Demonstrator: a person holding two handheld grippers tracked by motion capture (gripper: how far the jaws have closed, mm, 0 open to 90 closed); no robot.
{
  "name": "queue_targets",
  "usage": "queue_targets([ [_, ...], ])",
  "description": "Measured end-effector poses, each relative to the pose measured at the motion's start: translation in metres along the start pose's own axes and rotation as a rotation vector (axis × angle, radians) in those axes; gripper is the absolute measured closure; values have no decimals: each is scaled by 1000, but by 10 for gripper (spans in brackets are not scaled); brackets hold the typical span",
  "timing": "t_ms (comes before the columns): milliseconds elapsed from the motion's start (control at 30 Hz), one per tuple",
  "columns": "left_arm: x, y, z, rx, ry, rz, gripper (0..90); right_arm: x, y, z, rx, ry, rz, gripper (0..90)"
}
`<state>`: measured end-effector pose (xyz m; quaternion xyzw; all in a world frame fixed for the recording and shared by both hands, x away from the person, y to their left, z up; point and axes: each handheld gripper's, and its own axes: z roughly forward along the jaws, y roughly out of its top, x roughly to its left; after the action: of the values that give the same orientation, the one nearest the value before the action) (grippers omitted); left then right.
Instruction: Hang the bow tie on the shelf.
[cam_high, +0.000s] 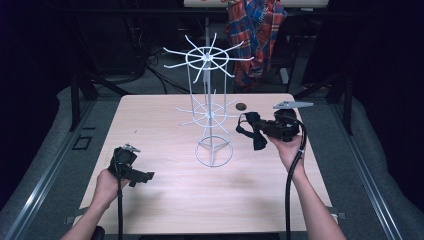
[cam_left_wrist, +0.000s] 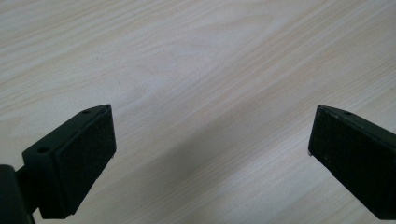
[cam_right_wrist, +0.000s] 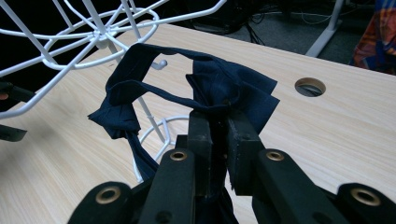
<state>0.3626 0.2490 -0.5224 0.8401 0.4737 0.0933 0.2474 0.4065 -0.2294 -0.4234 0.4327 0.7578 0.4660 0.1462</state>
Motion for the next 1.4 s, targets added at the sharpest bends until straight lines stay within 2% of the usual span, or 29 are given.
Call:
queue_targets([
  [200,0,1,1,0,-3,5,10,5,2,11,18,4,-9,815],
  [1167,0,0,2,6,-2,1,11,16,0,53,75,32,7,792],
  [1233,0,0,1,3,-4,0,10,13,-3,54,51,65,36,781],
  [1400,0,0,2,3,-6,-1,11,9,-5,55,48,70,69,779],
])
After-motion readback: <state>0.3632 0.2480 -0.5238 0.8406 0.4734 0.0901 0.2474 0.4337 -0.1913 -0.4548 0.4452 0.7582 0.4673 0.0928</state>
